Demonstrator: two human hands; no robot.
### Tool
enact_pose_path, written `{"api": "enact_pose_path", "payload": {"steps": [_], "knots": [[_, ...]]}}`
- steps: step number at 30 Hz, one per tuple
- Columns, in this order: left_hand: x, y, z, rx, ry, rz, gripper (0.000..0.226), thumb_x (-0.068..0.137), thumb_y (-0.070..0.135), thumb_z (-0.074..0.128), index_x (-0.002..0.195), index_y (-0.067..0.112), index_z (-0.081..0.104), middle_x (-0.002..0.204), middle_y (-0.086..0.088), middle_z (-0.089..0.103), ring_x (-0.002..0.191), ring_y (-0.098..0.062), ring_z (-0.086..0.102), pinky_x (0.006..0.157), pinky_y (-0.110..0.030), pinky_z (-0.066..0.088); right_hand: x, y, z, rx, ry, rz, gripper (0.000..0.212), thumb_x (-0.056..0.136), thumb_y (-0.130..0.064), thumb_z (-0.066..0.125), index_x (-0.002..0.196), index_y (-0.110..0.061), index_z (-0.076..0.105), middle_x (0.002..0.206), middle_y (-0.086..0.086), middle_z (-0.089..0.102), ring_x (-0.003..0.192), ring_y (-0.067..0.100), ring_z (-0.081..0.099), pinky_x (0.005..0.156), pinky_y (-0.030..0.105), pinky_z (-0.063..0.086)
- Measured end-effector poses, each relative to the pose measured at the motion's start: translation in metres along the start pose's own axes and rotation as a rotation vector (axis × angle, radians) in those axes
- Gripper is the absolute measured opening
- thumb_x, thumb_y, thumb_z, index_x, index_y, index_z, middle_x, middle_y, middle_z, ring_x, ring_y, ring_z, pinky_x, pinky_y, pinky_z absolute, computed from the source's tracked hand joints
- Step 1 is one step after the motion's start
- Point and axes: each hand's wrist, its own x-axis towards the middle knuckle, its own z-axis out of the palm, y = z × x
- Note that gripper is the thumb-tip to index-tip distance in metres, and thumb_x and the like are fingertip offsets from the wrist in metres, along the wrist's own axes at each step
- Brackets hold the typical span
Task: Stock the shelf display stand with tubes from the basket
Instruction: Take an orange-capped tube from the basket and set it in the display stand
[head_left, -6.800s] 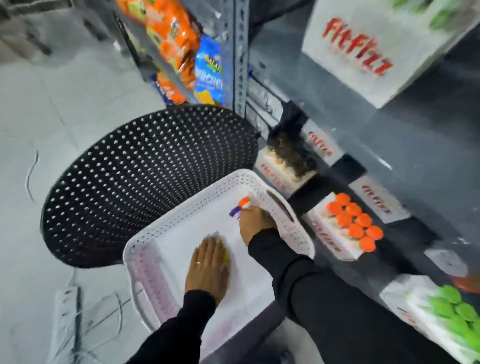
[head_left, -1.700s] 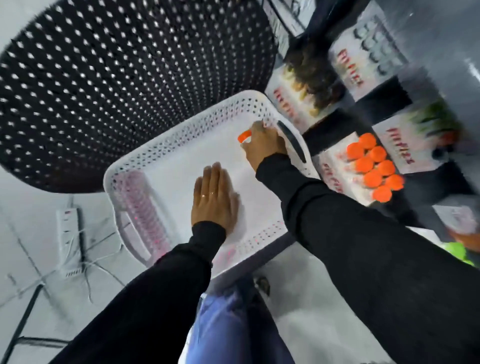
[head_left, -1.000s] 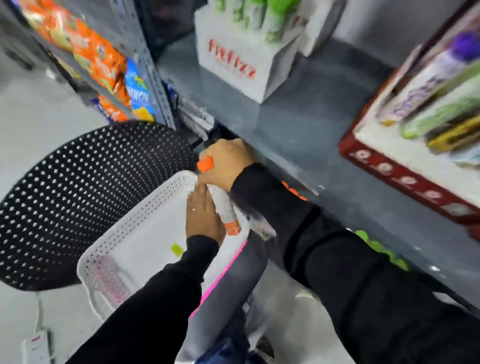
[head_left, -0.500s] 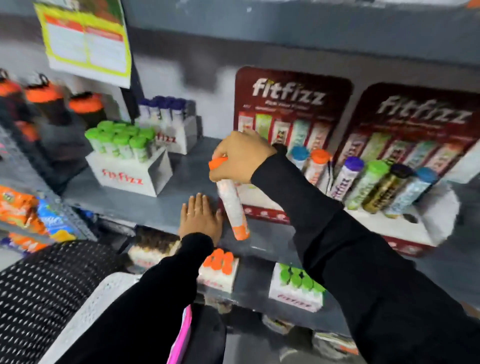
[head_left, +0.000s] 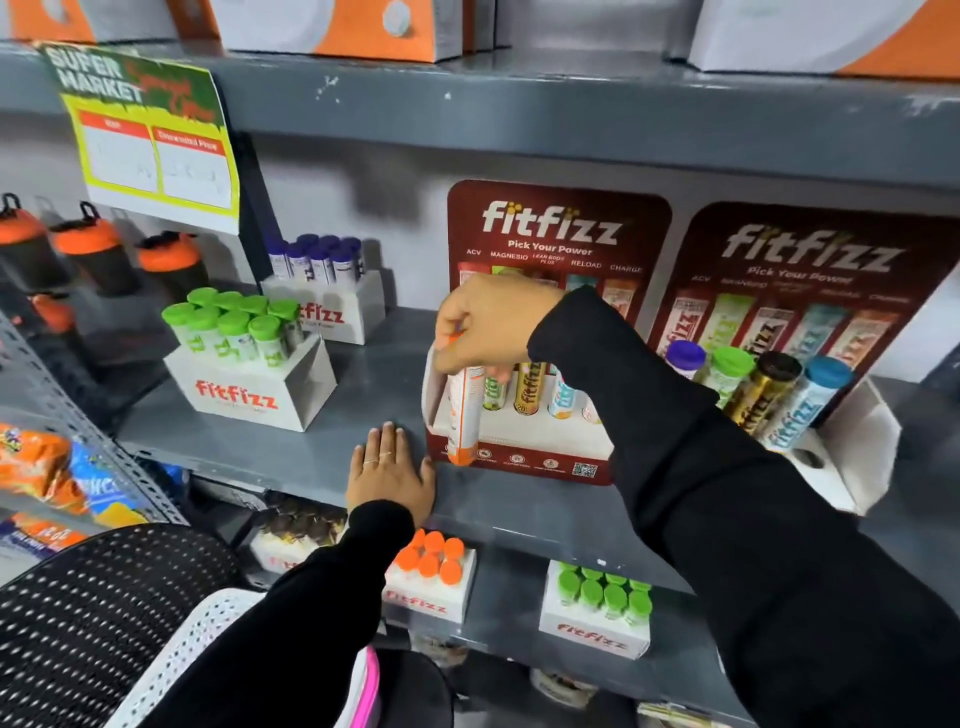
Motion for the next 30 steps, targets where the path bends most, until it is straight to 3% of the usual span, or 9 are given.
{"api": "enact_pose_path", "payload": {"steps": [3,5,7,8,10,14,19,30], "knots": [[0.0,0.0,0.0,0.004,-0.006,0.002,0.062,0.097,0.043,0.021,0.147,0.007,0.013,0.157,-0.008,0.009,0.143,-0.022,0.005,0.117,-0.037,0.005,0.001,-0.001,-0.002,-0.065,0.016,-0.003,0.019,0.088,-0.029,0.061,0.086,-0.012,0.068,0.081,0.005,0.067,0.045,0.014,0.058,0.039,0.012,0.042],[-0.001,-0.001,0.0,0.002,-0.01,0.003,0.062,0.097,0.043,0.02,0.147,0.008,0.013,0.157,-0.008,0.008,0.143,-0.022,0.004,0.117,-0.036,0.004,0.001,-0.002,-0.002,-0.127,0.052,-0.03,0.027,0.094,-0.029,0.053,0.094,-0.008,0.07,0.087,0.006,0.065,0.047,0.008,0.046,0.038,0.008,0.037],[-0.002,-0.001,0.0,0.009,-0.008,0.004,0.062,0.097,0.043,0.02,0.147,0.008,0.013,0.157,-0.008,0.008,0.143,-0.022,0.004,0.117,-0.036,0.004,0.001,-0.002,-0.002,-0.147,0.075,-0.039,0.032,0.096,-0.023,0.047,0.107,-0.003,0.069,0.105,0.008,0.068,0.064,0.015,0.055,0.055,0.009,0.043],[-0.001,-0.001,0.0,0.013,-0.007,0.004,0.062,0.097,0.043,0.019,0.147,0.008,0.012,0.157,-0.008,0.008,0.143,-0.022,0.004,0.117,-0.036,0.004,0.001,-0.002,-0.002,-0.151,0.07,-0.02,0.031,0.095,-0.021,0.047,0.111,-0.003,0.068,0.113,0.009,0.068,0.083,0.021,0.062,0.066,0.011,0.045],[-0.001,-0.001,0.0,0.019,-0.007,0.005,0.062,0.097,0.043,0.019,0.147,0.008,0.012,0.157,-0.008,0.008,0.143,-0.022,0.004,0.117,-0.036,0.004,-0.001,-0.002,0.0,-0.203,0.053,-0.003,0.033,0.093,-0.022,0.051,0.115,-0.002,0.066,0.119,0.012,0.067,0.107,0.028,0.062,0.085,0.027,0.048],[-0.002,0.0,0.001,0.013,-0.004,0.005,0.062,0.097,0.042,0.02,0.147,0.007,0.013,0.157,-0.008,0.009,0.143,-0.022,0.005,0.117,-0.036,0.004,-0.01,0.0,-0.001,-0.273,0.01,-0.026,0.035,0.086,-0.017,0.06,0.114,0.002,0.068,0.119,0.018,0.068,0.102,0.034,0.064,0.064,0.028,0.047],[0.0,-0.001,0.004,0.018,0.009,-0.008,0.062,0.097,0.043,0.021,0.147,0.008,0.015,0.156,-0.007,0.011,0.143,-0.022,0.007,0.117,-0.036,0.005,-0.016,0.007,-0.004,-0.203,0.012,-0.038,0.035,0.078,-0.01,0.072,0.113,-0.013,0.071,0.119,0.003,0.069,0.108,0.02,0.065,0.089,0.031,0.056],[-0.004,0.002,0.002,-0.039,0.043,-0.03,0.058,0.098,0.038,0.024,0.146,0.005,0.019,0.155,-0.01,0.016,0.143,-0.023,0.01,0.117,-0.037,0.007,-0.029,0.023,-0.007,-0.227,-0.044,-0.038,0.026,0.083,-0.017,0.068,0.108,-0.012,0.073,0.114,0.004,0.071,0.108,0.02,0.064,0.088,0.03,0.052]]}}
